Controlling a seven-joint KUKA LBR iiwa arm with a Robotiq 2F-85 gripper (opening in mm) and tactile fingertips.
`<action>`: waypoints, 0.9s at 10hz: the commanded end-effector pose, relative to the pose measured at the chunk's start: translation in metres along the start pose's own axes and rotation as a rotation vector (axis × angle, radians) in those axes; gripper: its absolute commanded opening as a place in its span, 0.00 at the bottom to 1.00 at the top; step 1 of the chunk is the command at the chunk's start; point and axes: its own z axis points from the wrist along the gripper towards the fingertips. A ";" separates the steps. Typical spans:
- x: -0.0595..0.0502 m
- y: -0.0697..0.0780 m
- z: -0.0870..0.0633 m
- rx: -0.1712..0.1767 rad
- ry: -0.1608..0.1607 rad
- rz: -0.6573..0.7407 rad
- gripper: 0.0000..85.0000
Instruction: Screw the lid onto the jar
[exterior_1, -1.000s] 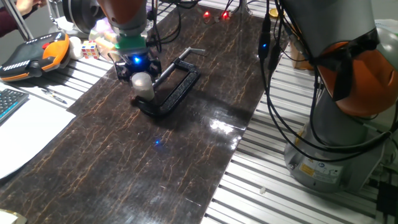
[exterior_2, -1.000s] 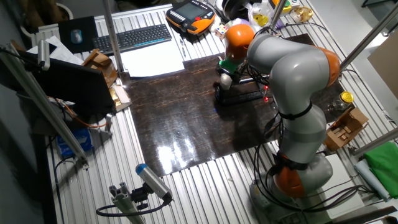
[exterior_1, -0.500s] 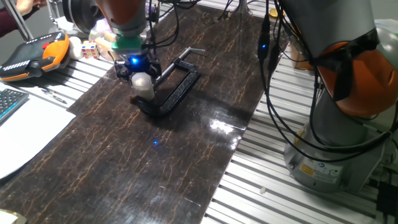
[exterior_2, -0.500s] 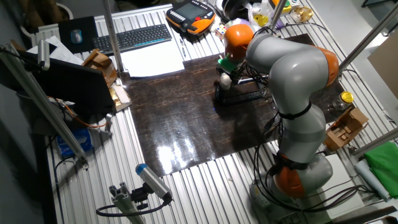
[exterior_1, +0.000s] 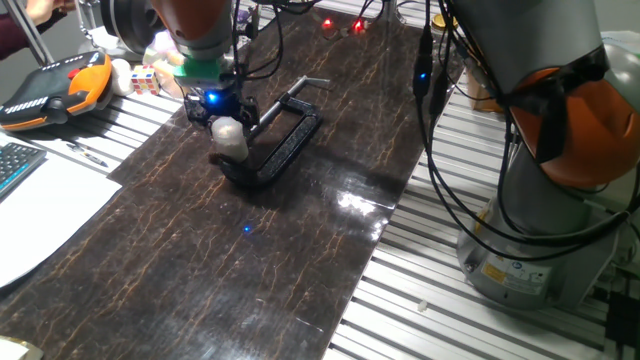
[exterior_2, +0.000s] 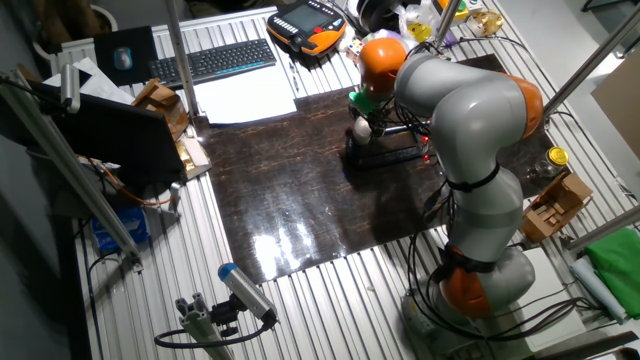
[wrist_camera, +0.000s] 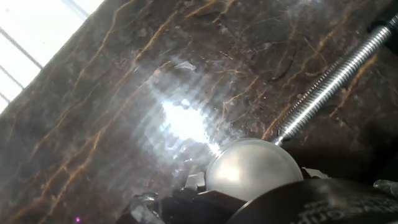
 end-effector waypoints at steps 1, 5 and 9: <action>0.000 0.000 0.001 0.004 0.005 0.021 0.91; -0.001 0.001 0.003 0.020 0.014 0.104 0.90; -0.001 0.000 0.003 0.017 0.019 0.131 1.00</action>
